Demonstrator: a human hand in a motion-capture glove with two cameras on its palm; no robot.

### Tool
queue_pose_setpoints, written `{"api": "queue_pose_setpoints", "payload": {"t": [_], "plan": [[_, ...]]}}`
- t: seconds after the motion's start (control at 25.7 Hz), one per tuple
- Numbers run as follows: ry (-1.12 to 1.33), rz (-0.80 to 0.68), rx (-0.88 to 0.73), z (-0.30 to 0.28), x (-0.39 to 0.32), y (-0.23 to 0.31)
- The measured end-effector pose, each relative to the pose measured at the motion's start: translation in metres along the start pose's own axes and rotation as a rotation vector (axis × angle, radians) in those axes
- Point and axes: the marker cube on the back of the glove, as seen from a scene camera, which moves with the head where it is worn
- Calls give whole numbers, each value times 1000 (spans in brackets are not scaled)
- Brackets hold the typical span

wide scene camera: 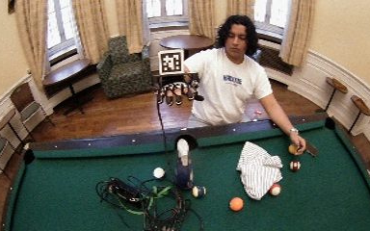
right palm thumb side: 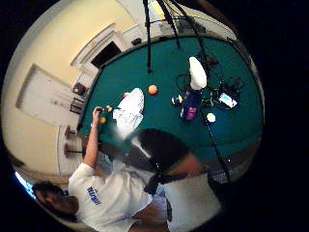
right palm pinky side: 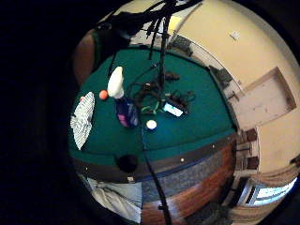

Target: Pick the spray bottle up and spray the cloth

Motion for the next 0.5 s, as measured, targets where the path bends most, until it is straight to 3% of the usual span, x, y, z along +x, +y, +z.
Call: {"api": "queue_pose_setpoints", "payload": {"t": [0.5], "plan": [[16,-45,1,10,17,-5]]}}
